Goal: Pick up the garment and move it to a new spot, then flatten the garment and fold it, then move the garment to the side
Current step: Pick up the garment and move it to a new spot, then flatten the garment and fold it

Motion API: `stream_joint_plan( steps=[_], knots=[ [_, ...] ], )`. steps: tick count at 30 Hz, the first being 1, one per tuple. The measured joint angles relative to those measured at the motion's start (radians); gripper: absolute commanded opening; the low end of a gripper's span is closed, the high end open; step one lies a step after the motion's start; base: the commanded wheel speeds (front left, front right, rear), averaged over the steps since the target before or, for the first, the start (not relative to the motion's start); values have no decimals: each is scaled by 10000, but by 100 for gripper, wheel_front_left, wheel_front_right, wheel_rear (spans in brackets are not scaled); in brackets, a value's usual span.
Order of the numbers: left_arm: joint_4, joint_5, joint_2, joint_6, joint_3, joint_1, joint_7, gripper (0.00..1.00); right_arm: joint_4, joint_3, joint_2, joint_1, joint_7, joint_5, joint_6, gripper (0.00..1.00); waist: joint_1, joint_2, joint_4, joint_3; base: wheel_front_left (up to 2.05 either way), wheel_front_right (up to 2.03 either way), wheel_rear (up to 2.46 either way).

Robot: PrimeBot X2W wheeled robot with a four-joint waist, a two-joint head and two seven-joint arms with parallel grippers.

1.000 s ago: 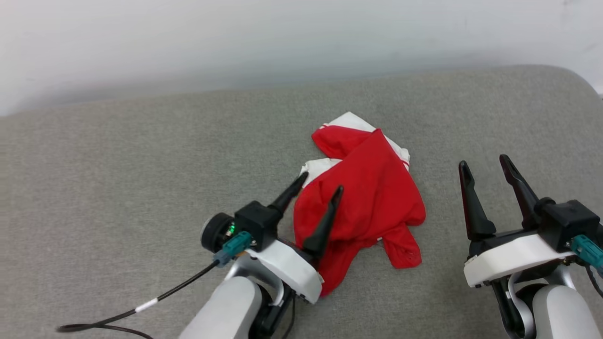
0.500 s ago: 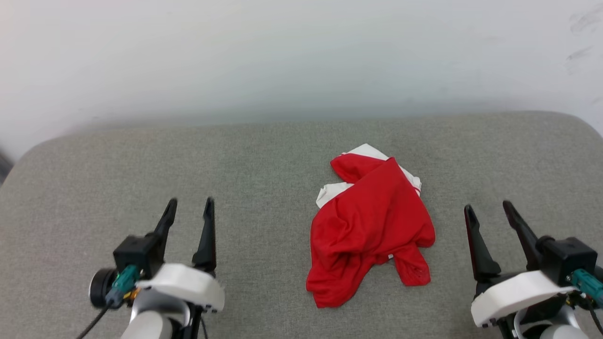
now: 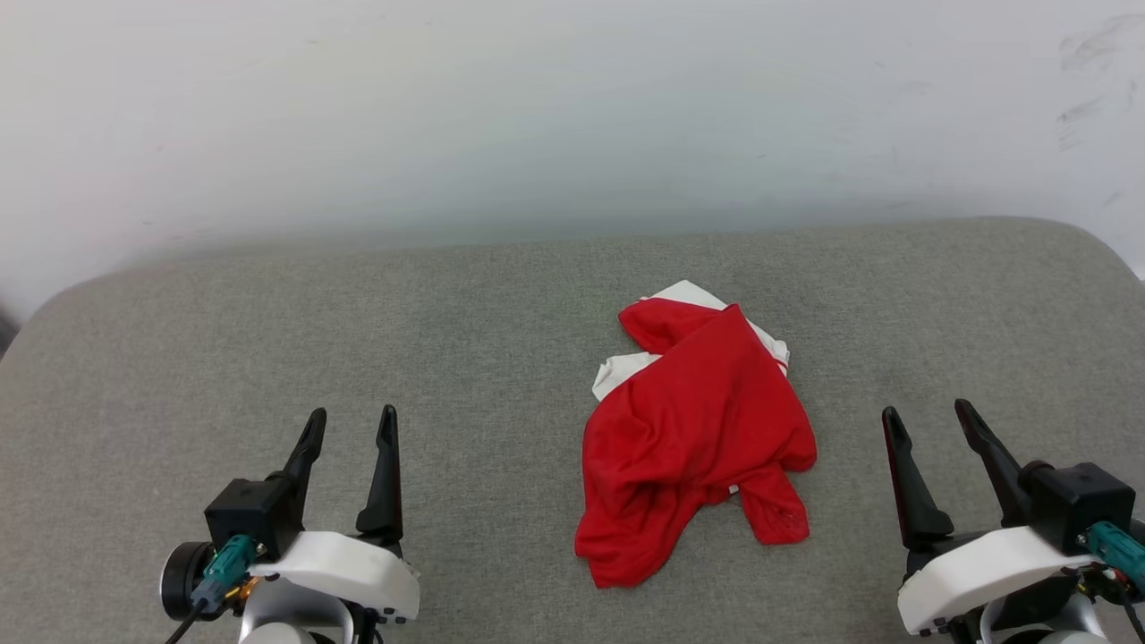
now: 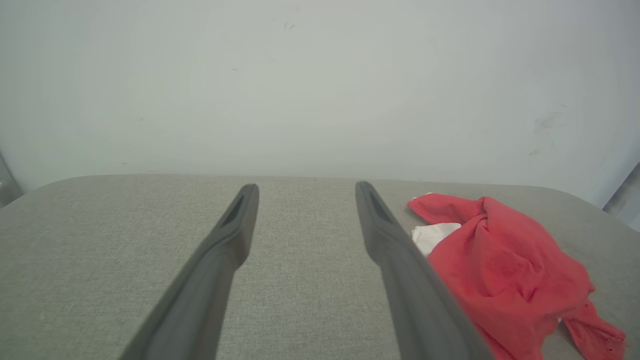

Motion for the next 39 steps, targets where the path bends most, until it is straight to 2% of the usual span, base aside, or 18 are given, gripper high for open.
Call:
stream_joint_plan(
  steps=[4, 8, 11, 15, 20, 26, 29, 34, 35, 36, 37, 39],
  knots=[
    [-77, -12, -8, 48, -6, -9, -2, 100, 270, -303, 4, -58, 61, 228, 0, 100, 0, 0, 12, 54, 0, 0, 0],
    [-267, 59, -29, 107, -48, -189, -61, 100, 771, -1080, 2, -256, 617, 690, 0, 100, 0, 0, 149, 260, 0, 0, 0],
    [-462, 136, -98, 117, -127, -468, -117, 100, 1147, -1643, -138, -771, 1365, 1005, 0, 100, 1, 0, 317, 562, 0, 0, 0],
    [-570, 221, -242, 73, -211, -795, -242, 100, 1710, -2033, -604, -1633, 2959, 1478, 0, 100, 1, 0, 617, 1026, 0, 0, 0],
    [-568, 311, -397, -21, -291, -1202, -370, 100, 2151, -1390, -1406, -2889, 5503, 2090, 0, 100, 1, 0, 1032, 1636, 0, 0, 0],
    [-424, 376, -639, -188, -355, -1552, -466, 100, 2552, -140, -1833, -3529, 8109, 2592, 0, 100, 1, 0, 1485, 2235, 0, 0, 0],
    [-324, 401, -732, -253, -372, -1680, -522, 100, 2905, 240, -1937, -3667, 8612, 2719, 0, 100, 2, 0, 1667, 2461, 0, 0, 0],
    [-153, 462, -844, -360, -372, -1753, -537, 100, 3599, 569, -2092, -3959, 8811, 2771, 0, 100, 2, 0, 1829, 2666, 0, 0, 0],
    [-115, 464, -855, -368, -364, -1755, -543, 100, 3737, 593, -2098, -4029, 8805, 2836, 0, 48, 1, 0, 1833, 2661, 0, 0, 0],
    [-79, 464, -861, -385, -353, -1767, -545, 100, 3822, 660, -2113, -4046, 8698, 2849, 0, 16, 1, 0, 1834, 2647, 0, 0, 0],
    [-35, 464, -863, -399, -334, -1777, -546, 100, 3893, 736, -2123, -4056, 8579, 2857, 0, 0, 1, 0, 1826, 2626, 0, 0, 0],
    [35, 464, -857, -399, -284, -1773, -546, 100, 3954, 901, -2169, -4108, 8264, 2917, 0, 0, 1, 0, 1769, 2560, 0, 0, 0]
  ],
)
